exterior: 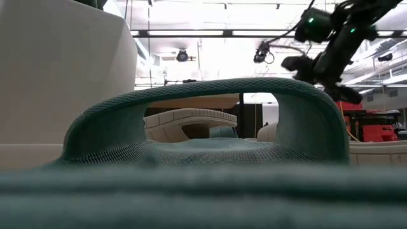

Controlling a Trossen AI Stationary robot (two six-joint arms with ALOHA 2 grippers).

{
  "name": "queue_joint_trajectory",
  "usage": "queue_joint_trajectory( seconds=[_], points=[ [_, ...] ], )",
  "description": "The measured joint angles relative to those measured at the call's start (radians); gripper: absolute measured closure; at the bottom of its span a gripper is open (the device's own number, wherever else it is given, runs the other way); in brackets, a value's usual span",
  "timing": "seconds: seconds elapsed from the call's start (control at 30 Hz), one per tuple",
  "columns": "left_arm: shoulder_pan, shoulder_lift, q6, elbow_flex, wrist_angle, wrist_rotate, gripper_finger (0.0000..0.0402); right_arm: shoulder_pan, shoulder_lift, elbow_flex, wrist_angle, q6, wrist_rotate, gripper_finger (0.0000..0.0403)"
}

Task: Pick and place slides into the shelf
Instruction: Put the top green slipper on the shelf

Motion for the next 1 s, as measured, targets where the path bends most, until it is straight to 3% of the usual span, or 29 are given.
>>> queue_joint_trajectory(
  seconds=[0.13, 0.53, 0.8, 1.0],
  points=[
    [0.0, 0.0, 0.002, 0.0, -0.005, 0.0, 0.0351, -0.035, 0.072, 0.0, 0.05, -0.053, -0.071, 0.0174],
    [0.0, 0.0, 0.002, 0.0, -0.016, 0.0, 0.0325, -0.036, 0.192, 0.0, 0.068, -0.086, -0.132, 0.0066],
    [0.0, 0.0, -0.009, 0.0, -0.016, 0.0, 0.0313, -0.036, 0.269, -0.02, 0.277, -0.063, -0.215, 0.0069],
    [-0.002, 0.0, -0.009, 0.0, -0.016, 0.0, 0.0311, -0.037, 0.3, -0.067, 0.341, -0.044, -0.219, 0.007]
  ],
)
